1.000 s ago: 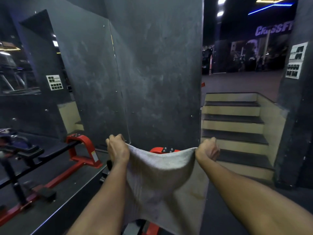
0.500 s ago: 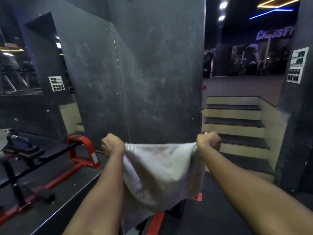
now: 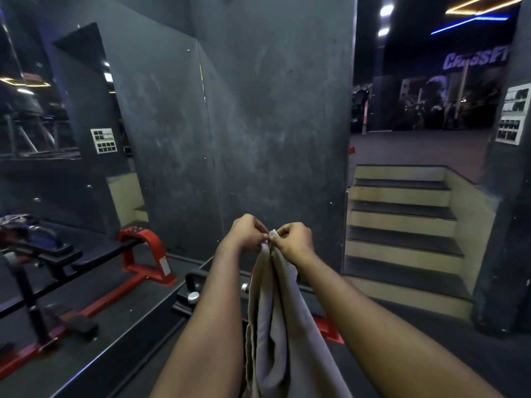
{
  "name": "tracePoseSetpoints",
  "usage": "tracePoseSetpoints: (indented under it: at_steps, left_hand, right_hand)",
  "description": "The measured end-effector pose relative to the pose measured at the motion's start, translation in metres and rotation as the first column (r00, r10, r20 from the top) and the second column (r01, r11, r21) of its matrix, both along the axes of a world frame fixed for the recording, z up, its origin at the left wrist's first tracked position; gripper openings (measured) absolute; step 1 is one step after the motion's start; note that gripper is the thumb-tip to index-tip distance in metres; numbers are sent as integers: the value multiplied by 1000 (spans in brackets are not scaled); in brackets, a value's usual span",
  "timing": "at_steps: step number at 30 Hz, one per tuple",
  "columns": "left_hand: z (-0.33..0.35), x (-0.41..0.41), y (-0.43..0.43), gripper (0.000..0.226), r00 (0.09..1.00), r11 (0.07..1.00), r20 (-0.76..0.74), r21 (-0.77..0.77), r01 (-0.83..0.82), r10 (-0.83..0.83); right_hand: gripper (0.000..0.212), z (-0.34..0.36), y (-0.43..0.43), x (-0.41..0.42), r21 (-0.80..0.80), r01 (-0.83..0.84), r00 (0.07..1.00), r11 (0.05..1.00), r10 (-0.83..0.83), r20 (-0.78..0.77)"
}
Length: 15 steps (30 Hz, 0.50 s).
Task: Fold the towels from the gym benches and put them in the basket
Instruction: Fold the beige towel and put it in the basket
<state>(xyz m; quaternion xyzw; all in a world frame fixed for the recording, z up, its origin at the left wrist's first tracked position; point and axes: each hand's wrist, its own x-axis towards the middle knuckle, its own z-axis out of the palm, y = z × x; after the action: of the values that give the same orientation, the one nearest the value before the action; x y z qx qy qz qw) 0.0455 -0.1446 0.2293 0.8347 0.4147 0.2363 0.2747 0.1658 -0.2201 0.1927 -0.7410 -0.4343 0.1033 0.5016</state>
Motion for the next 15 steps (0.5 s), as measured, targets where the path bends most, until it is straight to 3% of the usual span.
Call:
tracePoseSetpoints:
  at_steps: [5,9,15]
  left_hand:
    - [5,-3,2,17,999,996,-19,-76,37,-39]
    - [11,-7,-1,26,998,1000,-65,2,1,-1]
    - [3,-11,-6,31,959,955,283,-275,109,-29]
  right_hand:
    - [15,2,-5,-4,-21,-161,985,987,162,53]
    - [29,1,-7,-4,-28,-227,967,973,229,113]
    - [12,0,-8,11,78,-237,959,968,221,175]
